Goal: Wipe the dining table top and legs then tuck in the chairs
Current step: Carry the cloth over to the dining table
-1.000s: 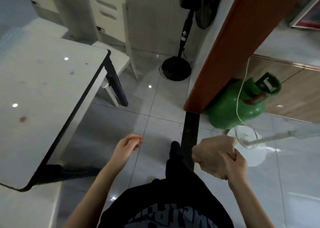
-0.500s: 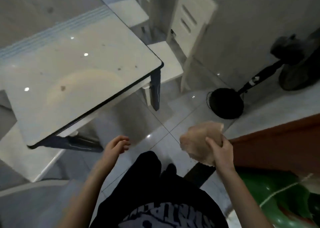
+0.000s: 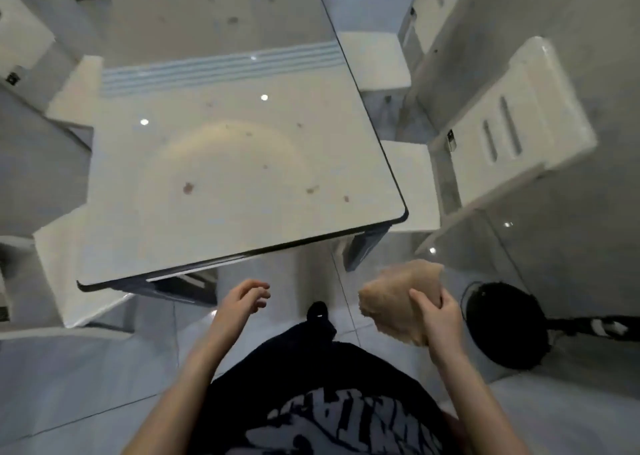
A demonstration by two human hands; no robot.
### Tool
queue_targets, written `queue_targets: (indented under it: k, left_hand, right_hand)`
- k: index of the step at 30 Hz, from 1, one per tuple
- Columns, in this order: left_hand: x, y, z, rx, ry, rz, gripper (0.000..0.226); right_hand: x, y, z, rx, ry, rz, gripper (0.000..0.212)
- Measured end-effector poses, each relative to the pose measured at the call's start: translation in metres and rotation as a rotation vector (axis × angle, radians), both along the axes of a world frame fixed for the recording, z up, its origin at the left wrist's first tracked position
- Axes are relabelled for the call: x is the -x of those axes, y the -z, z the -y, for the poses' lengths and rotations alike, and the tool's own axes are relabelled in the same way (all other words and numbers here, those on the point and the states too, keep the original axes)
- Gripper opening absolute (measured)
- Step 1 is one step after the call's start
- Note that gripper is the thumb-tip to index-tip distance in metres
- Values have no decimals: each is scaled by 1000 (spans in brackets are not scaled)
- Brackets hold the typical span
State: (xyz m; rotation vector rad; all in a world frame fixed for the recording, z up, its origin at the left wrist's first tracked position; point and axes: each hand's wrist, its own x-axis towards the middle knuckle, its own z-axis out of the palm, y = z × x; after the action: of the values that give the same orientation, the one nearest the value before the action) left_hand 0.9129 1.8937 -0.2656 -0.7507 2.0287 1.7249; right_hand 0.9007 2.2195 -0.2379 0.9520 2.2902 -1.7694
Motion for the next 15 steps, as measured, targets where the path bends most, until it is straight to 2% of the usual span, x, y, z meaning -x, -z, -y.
queue_targets:
  k: [5,8,12,15]
  left_hand:
    - [81,-14,9,43,39,-58,24]
    - [123,-14,16,110,37,-92,15]
    - [171,1,17,357,96,-195,20]
    - [198,18,13,467,117,-205,28]
  right_hand:
    - [100,-15,9,-4,-113,-64,15]
    - [156,-31,15,-93,-203,-169,15]
    - [223,-36,24,-345,-479,-333,8]
    - [263,-6,32,-606,-824,-441,27]
